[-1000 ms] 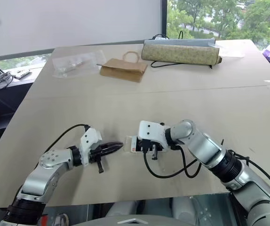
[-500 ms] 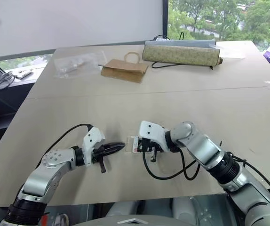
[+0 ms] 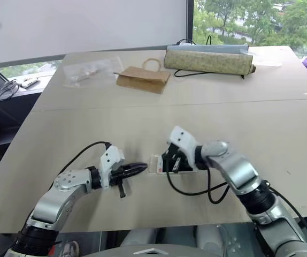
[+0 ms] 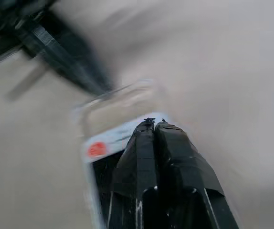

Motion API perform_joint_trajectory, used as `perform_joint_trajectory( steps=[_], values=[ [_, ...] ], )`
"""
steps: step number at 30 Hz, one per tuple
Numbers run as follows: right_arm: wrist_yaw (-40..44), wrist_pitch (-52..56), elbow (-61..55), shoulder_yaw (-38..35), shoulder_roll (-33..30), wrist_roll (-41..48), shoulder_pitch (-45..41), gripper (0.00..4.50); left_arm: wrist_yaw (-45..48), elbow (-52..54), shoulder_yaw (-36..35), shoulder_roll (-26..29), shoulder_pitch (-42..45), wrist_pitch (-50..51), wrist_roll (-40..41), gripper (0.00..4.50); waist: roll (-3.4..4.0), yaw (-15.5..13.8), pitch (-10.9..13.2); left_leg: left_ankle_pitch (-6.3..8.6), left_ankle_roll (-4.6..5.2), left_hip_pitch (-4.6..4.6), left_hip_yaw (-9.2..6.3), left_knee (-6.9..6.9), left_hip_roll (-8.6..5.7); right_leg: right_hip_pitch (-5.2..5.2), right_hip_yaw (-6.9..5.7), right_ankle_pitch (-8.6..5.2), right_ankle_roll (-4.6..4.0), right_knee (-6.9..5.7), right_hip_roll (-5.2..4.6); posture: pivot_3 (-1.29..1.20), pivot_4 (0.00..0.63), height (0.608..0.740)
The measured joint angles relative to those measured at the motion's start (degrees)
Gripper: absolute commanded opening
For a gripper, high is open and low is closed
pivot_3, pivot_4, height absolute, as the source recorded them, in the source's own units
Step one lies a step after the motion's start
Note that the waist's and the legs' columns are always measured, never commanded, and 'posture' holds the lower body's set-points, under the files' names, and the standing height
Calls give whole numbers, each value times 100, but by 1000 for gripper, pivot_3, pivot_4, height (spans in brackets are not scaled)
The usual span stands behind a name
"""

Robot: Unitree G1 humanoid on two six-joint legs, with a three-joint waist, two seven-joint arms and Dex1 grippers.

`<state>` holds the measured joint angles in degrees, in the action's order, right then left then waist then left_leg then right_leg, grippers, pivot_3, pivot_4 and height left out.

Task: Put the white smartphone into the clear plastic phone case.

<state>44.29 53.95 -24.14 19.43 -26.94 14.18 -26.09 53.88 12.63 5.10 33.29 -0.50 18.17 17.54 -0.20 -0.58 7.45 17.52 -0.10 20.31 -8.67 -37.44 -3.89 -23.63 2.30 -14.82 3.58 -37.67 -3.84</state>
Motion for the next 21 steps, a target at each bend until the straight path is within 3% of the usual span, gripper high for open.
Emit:
perform_joint_trajectory(
  steps=[10,17,21],
  values=[
    [-239,875,-1155,-678,-1884,-19,564,0,116,-249,14,-90,44,-337,0,111,-1,-16,3,0,1,36,-7,-1,1,-16,-15,0,0,24,-7,0,150,740],
    [-372,1226,-1676,-697,-2126,143,1068,0,185,-330,28,-93,103,-382,-4,111,-2,-19,4,0,1,36,-12,-3,1,-12,-20,0,0,23,-6,0,150,740],
    [-466,1539,-1954,-745,-1888,435,1086,0,225,-387,37,-92,127,-444,-7,111,-2,-20,4,0,1,35,-20,-4,1,-9,-28,0,0,23,-6,0,150,740]
  ],
)
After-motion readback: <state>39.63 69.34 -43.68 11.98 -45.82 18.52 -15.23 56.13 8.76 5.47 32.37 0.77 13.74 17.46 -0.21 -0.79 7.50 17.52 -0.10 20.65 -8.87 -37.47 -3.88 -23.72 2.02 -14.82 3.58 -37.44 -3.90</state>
